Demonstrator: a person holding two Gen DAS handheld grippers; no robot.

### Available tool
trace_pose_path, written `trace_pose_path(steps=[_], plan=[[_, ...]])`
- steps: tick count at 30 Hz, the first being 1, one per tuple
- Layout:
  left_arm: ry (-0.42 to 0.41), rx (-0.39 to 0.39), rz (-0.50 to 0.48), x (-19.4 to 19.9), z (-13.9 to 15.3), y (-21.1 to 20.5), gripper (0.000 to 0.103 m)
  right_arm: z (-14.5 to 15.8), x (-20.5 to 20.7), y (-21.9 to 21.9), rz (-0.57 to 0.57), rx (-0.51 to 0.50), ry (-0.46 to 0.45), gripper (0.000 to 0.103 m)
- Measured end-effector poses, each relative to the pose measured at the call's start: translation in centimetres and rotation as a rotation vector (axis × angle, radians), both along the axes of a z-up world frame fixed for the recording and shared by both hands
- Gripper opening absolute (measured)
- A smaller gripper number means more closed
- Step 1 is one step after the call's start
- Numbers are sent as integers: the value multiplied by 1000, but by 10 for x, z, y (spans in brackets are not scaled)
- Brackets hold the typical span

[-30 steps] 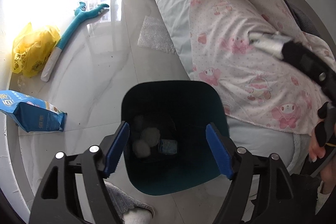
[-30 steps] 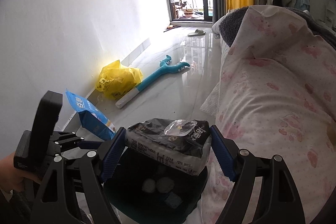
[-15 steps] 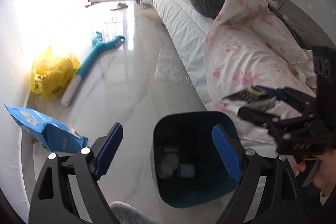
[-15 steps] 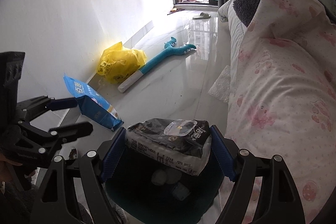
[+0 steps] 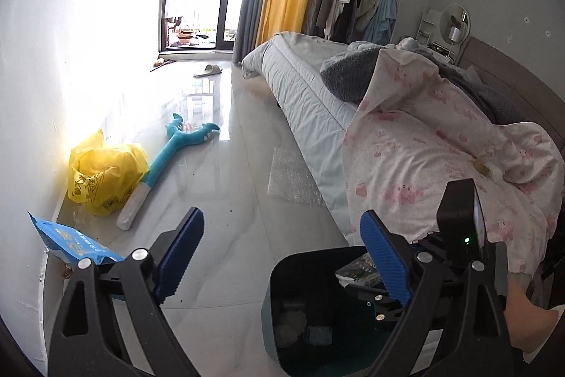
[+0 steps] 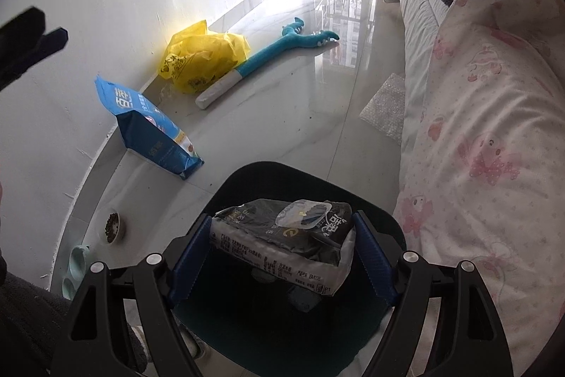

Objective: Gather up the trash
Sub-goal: 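Open the right tool over the teal bin to drop the black snack packet, then move both tools back over the tape core and bubble wrap on the duvet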

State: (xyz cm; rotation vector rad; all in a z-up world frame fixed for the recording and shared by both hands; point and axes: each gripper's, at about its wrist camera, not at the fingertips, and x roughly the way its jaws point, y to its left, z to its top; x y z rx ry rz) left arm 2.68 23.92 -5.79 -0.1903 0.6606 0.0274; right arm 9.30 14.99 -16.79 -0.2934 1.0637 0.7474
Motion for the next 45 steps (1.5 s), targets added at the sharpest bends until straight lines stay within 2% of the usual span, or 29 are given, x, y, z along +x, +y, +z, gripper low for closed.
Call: trace_pose_path(steps=[12, 19, 31, 45], plan=[[-100, -2, -21, -7, 22, -10, 92, -28, -2, 4, 22, -85, 87, 83], [-167, 3, -23, -10, 41, -15, 94, -23, 1, -5, 9, -92, 96, 88], [-216, -8, -33, -3, 62, -38, 94, 5, 0, -30, 5, -33, 59, 88], [-213, -8, -86, 19, 64, -89, 94, 61, 5, -83, -25, 117, -90, 88]])
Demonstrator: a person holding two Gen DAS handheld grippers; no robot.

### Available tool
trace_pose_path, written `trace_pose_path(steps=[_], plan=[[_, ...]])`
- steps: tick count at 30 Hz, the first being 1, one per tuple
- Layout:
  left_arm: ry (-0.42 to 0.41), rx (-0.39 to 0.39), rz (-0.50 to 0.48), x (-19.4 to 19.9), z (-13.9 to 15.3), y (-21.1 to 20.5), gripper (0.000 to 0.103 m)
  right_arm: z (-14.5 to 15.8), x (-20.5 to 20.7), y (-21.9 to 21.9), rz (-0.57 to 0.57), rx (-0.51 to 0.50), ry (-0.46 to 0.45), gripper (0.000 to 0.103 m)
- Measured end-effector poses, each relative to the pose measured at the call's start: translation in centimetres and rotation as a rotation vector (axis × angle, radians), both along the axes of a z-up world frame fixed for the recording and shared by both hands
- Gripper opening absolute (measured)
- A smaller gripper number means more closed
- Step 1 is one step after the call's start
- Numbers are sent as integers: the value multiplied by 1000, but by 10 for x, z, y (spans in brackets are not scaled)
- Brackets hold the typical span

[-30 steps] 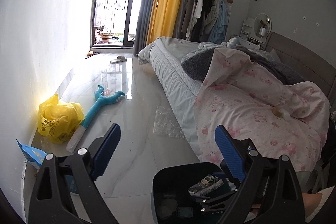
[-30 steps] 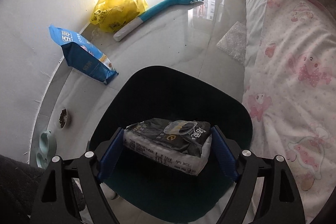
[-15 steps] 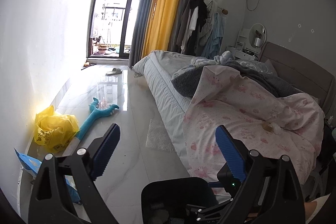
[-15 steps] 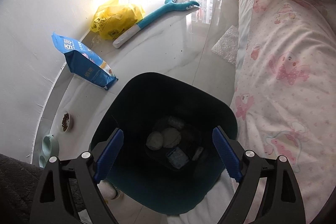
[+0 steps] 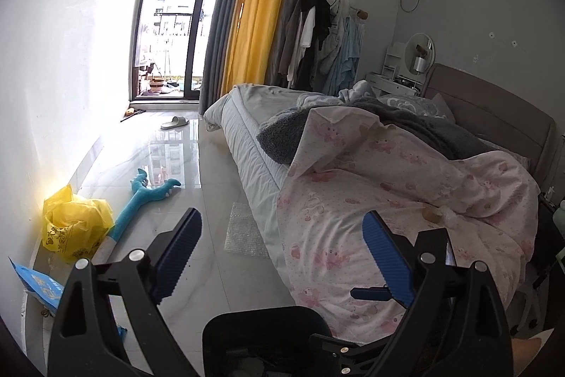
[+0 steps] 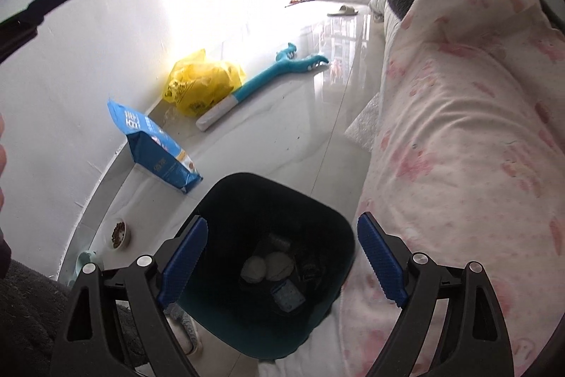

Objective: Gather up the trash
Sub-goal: 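Move both tools back over the tape core and bubble wrap on the duvet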

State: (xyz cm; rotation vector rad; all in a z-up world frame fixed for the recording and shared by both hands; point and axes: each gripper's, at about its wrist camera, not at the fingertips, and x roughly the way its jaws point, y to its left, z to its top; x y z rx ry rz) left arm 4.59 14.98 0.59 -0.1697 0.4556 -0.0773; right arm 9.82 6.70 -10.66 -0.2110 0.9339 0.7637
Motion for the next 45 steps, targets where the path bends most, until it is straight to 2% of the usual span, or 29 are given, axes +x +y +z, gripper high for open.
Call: trace_pose_path(steps=[10, 20, 29, 37, 42, 45], plan=[[1, -21, -42, 19, 3, -39, 94, 26, 17, -61, -105, 40, -80, 88], [17, -12, -99, 39, 0, -82, 94, 40, 36, -130, -219, 46, -136, 88], [17, -7, -147, 62, 3, -121, 94, 47, 57, -191, -301, 67, -166, 88], [41, 0, -210, 89, -5, -156, 94, 46, 76, -250, -371, 22, -210, 89], [57, 6, -239, 106, -12, -175, 94, 42, 91, -283, -416, 29, -187, 89], [75, -26, -260, 116, -16, -182, 94, 38, 99, -293, -415, 24, -175, 89]])
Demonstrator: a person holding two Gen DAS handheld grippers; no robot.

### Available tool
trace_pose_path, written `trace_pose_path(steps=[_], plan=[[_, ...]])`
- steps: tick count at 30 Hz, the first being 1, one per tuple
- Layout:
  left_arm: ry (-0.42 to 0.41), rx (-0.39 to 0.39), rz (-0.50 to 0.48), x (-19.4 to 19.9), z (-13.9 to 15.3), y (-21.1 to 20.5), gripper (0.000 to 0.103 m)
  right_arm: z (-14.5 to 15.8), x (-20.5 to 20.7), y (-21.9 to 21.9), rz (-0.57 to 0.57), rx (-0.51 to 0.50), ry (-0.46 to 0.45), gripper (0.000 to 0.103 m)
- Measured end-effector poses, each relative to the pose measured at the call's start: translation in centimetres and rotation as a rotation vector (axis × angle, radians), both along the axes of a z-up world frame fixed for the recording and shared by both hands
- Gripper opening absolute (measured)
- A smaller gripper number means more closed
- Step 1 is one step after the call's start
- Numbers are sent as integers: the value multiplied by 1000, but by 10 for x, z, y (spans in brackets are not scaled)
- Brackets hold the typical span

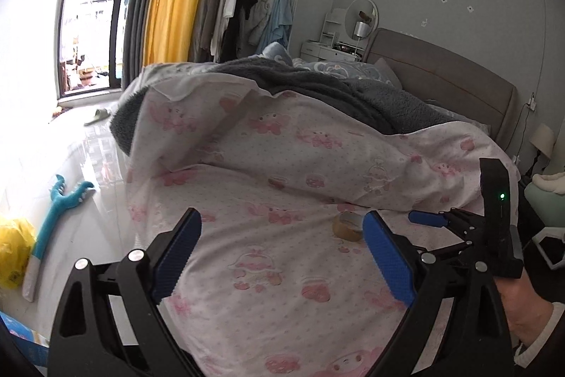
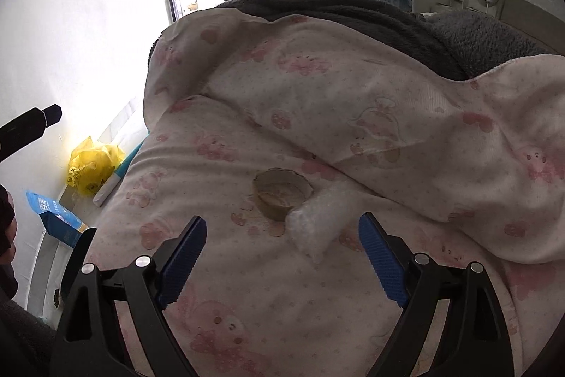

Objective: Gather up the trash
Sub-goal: 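Move both tools back over the tape core and bubble wrap on the duvet, then close the right tool on the clear bubble wrap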

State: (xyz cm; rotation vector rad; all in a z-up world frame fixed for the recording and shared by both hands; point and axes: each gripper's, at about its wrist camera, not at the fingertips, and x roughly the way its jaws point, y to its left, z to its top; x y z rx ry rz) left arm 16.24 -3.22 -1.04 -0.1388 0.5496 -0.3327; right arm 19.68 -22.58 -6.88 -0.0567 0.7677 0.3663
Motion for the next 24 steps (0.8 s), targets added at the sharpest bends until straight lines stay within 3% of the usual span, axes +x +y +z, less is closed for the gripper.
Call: trace_pose_path(steps=[24], plan=[[124, -27, -132, 69, -39, -45, 94, -31, 48, -11, 154, -30, 103, 88]])
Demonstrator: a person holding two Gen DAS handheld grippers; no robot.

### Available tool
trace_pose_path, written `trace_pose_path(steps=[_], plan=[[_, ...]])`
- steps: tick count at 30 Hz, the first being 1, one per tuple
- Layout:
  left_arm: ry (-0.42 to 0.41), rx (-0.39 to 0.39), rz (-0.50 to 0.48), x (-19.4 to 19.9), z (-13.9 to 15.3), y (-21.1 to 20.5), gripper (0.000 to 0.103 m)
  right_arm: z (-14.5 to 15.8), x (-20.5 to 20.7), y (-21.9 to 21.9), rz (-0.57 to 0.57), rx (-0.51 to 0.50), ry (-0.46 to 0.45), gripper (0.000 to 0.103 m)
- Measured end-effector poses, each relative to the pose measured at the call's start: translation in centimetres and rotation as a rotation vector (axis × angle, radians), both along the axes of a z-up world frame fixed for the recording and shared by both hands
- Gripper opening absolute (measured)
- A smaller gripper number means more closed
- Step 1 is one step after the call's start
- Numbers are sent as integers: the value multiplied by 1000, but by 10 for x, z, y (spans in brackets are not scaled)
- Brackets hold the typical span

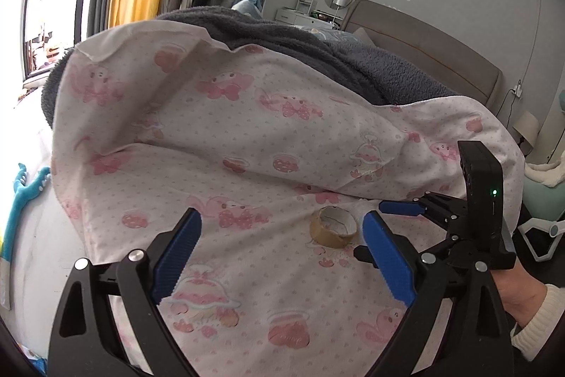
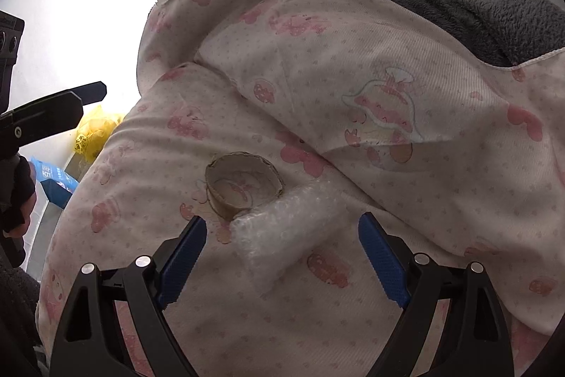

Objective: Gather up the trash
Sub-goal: 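Close the right tool on the clear bubble wrap, then grasp the cardboard tape core with the left tool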

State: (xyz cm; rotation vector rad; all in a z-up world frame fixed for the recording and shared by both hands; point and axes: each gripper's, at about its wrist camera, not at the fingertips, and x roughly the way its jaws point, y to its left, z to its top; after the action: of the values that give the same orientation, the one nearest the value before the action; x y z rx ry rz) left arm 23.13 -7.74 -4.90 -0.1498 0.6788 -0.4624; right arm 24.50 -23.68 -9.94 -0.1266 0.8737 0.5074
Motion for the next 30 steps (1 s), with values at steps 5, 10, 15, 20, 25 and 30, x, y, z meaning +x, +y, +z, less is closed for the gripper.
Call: trace_pose_path(steps=[5, 10, 15, 20, 25, 30], plan=[[21, -15, -10, 8, -6, -5, 94, -4, 5, 0, 21, 8, -4, 77], [37, -28, -19, 15, -11, -12, 94, -7, 7, 2, 47, 14, 9, 62], [49, -23, -32, 21, -16, -23, 94, -3, 5, -4, 50, 21, 2, 61], [58, -1, -54, 25, -22, -34, 94, 0, 5, -14, 33, 33, -4, 60], [50, 43, -79, 23, -27, -46, 93, 10, 4, -25, 4, 55, -42, 60], [35, 68, -96, 21, -27, -54, 89, 18, 2, -38, -29, 104, -77, 60]])
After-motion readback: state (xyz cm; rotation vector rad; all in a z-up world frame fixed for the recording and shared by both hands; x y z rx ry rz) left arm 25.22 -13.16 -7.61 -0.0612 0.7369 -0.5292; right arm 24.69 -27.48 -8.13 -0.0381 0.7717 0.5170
